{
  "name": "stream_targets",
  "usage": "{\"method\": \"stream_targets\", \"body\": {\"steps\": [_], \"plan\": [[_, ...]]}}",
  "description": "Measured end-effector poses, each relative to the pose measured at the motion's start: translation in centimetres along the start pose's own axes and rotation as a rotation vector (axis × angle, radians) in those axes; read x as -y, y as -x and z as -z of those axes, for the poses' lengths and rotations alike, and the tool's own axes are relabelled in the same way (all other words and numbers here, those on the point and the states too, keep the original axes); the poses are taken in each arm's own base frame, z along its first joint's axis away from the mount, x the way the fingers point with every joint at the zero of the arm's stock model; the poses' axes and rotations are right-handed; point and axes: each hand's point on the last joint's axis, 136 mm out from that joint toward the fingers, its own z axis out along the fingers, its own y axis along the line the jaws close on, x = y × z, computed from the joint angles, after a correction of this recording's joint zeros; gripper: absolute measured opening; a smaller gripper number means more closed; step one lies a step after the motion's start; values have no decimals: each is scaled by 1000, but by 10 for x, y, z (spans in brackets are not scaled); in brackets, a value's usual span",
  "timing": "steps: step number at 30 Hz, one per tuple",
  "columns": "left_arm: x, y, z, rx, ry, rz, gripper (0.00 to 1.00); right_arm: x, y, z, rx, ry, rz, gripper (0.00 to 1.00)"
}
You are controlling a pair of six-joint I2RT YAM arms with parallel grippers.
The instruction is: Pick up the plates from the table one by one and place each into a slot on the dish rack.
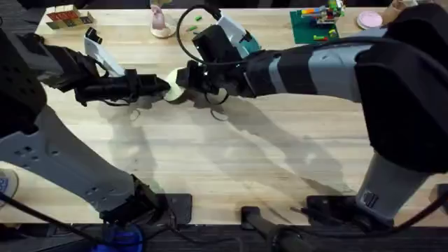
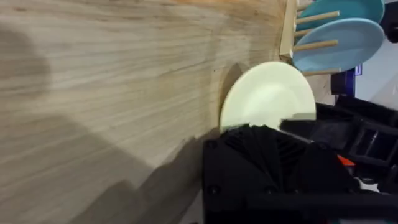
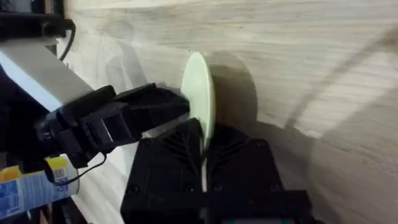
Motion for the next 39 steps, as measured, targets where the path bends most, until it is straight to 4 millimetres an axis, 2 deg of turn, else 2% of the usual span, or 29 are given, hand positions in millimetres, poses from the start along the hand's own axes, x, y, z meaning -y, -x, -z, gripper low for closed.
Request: {"method": "stream_targets", "body": {"steps": [10,15,19,20,24,30,33,39], "plan": [[1,-2,0,-9,-1,12,38,-3,2,9,1,-14,52,28],[2,-4,-1,-27,8,15,38,-3,10,24,15,-41,88,29],[2,-11,3,-70,86,5,38,-4,26,42,41,-51,121,29],[20,-2,23,-56,187,-75,38,-13,46,74,85,-49,190,29],[47,10,42,-16,274,-173,38,-18,50,97,77,-70,250,29],[86,14,57,13,390,-256,38,-19,52,131,19,-138,346,29],[100,11,62,19,447,-270,38,-23,57,148,-12,-168,414,29],[126,-8,66,-2,527,-264,38,-29,70,179,-54,-215,568,29]]}}
